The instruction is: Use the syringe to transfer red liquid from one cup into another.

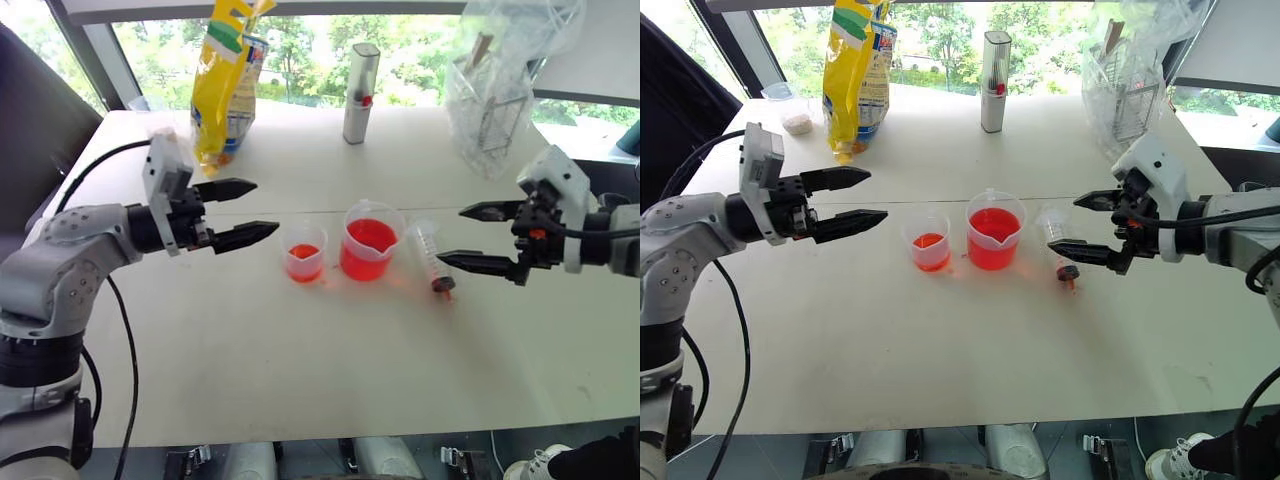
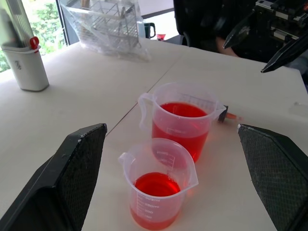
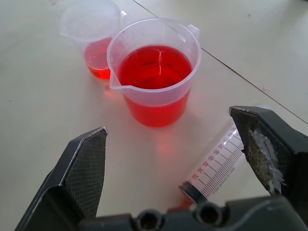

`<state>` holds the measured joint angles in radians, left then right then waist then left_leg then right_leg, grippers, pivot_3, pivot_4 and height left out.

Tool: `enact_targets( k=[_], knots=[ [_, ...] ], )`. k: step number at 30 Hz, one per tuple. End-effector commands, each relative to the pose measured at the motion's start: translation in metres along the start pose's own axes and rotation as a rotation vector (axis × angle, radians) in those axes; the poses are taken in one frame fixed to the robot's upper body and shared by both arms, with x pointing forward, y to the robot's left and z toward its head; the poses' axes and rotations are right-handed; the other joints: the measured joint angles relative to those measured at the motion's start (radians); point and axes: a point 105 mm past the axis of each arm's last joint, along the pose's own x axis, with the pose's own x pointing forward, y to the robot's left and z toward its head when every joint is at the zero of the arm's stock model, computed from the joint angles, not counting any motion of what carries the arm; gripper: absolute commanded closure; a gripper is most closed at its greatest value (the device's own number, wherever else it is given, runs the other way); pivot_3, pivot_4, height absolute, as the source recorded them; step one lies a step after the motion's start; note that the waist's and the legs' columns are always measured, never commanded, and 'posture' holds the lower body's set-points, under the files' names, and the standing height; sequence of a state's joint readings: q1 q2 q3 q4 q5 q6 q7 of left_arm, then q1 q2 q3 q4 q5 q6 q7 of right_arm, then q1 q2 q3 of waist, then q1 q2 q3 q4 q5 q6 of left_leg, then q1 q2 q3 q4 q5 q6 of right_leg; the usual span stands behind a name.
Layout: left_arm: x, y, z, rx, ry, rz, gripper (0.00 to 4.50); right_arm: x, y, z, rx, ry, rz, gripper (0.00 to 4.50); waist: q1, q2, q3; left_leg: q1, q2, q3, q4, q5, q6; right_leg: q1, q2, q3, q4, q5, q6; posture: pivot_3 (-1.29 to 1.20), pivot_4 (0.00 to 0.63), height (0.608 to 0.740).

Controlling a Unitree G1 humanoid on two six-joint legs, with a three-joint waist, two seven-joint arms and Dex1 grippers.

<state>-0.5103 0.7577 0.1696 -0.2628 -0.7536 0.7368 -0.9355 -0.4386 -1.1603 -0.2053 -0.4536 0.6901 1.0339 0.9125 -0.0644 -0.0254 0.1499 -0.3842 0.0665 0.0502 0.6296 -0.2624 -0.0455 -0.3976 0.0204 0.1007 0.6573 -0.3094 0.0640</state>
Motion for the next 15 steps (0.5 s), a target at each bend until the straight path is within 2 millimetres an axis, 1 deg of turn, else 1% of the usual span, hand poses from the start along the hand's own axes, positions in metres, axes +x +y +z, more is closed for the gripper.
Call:
enact_targets(
  k=[1,3,8,12,15],
  knots=[
    [0.002,0.0,0.009,0.023,-0.029,-0.014,0.0,-0.01,-0.003,0.009,-0.027,-0.015,-0.034,0.05,0.0,0.0,0.0,0.0,0.0,0.0,0.0,0.0,0.0,0.0,0.0,0.0,0.0,0.0,0.0,0.0,0.15,0.74],
    [0.003,-0.002,0.007,0.02,-0.029,-0.024,0.0,-0.012,-0.002,0.009,-0.025,-0.01,-0.034,0.05,-0.001,0.0,0.0,0.0,0.0,0.0,0.0,0.0,0.0,0.0,0.0,0.0,0.0,0.0,0.0,0.0,0.15,0.74],
    [0.007,-0.002,0.011,0.006,-0.055,-0.037,0.0,-0.014,-0.005,0.009,-0.007,0.004,-0.056,0.05,0.001,0.0,0.0,0.0,0.0,0.0,0.0,0.0,0.0,0.0,0.0,0.0,0.0,0.0,0.0,0.0,0.15,0.74],
    [0.009,0.0,0.008,0.006,-0.049,-0.046,0.0,-0.016,-0.014,0.003,0.063,0.053,-0.11,0.05,0.002,0.0,0.0,0.0,0.0,0.0,0.0,0.0,0.0,0.0,0.0,0.0,0.0,0.0,0.0,0.0,0.15,0.74],
    [0.011,0.0,0.007,0.007,-0.045,-0.054,0.0,-0.016,-0.017,0.004,0.085,0.057,-0.126,0.05,0.001,0.0,0.0,0.001,0.0,0.0,0.0,0.0,0.0,0.0,0.0,0.0,0.0,0.0,0.0,0.0,0.15,0.74]
  ],
)
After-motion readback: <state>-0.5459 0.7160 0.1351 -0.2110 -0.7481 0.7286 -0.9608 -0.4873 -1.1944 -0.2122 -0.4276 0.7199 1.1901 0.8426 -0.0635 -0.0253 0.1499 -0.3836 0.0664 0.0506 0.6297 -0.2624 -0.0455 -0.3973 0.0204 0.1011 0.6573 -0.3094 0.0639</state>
